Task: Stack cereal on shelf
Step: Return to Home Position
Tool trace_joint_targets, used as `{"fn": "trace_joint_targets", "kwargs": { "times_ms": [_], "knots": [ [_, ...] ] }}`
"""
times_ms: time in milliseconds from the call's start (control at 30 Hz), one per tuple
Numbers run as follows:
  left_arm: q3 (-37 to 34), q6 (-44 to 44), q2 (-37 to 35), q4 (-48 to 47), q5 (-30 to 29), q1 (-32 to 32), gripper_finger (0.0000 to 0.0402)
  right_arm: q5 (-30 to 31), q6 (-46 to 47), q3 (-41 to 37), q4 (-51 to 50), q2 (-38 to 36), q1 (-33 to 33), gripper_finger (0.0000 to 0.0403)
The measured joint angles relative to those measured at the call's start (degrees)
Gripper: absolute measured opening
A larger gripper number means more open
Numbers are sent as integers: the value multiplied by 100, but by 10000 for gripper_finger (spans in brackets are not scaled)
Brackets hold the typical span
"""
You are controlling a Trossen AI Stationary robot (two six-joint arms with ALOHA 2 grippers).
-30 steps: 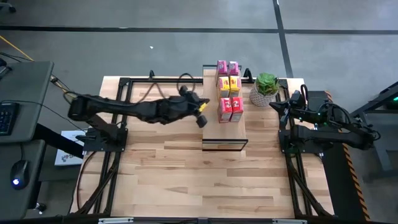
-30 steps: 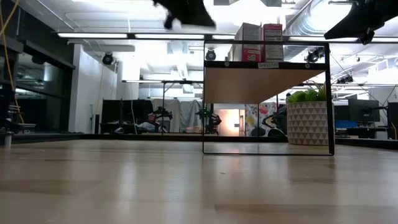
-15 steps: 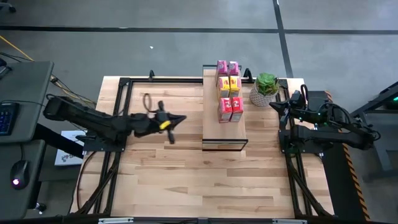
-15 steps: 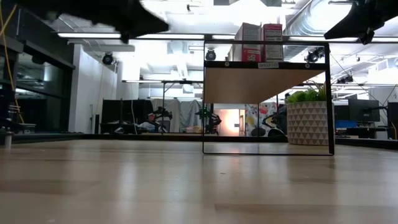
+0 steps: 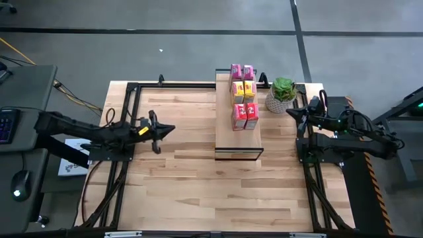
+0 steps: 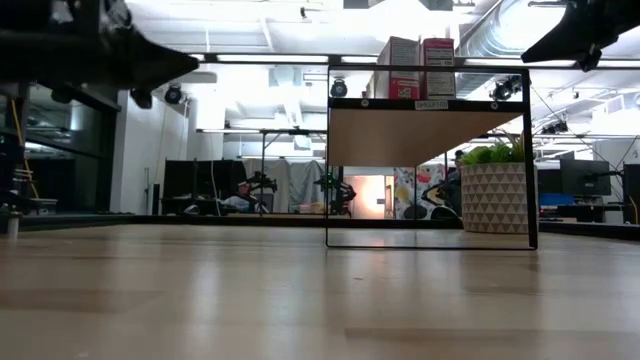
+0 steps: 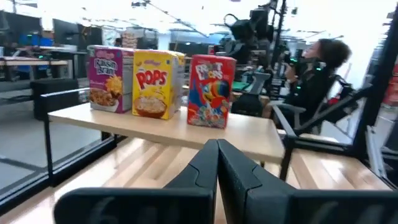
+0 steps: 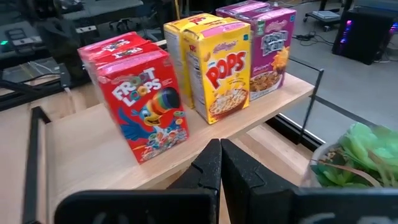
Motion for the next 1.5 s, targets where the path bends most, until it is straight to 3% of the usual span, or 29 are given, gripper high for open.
{"fn": "trace_joint_targets", "kwargs": {
  "times_ms": [233, 567, 767, 1033, 1100, 1233, 1500],
  "knots": [
    [-274, -172, -812, -908, 89, 0, 0, -589, -161, 0, 83, -2, -1, 0],
    [-269, -2, -1447, -1407, 1003, 208, 0, -747, -263, 0, 103, -2, -1, 0],
    [-266, 97, -2041, -2234, 918, 268, 0, -746, -263, 0, 105, -2, -1, 0],
    [-262, 140, -3430, -3709, 928, 282, 0, -745, -263, 0, 105, -4, 0, 0],
    [-212, 216, -3463, -3687, 1124, 282, 0, -745, -263, 0, 103, -4, 1, 0],
    [-210, 307, -3442, -3820, 976, 290, 0, -785, -265, 0, 103, -7, 1, 0],
    [-210, -97, -3400, -3820, 966, 293, 0, -1487, -542, 0, 175, -535, 1, 0]
  ]
}}
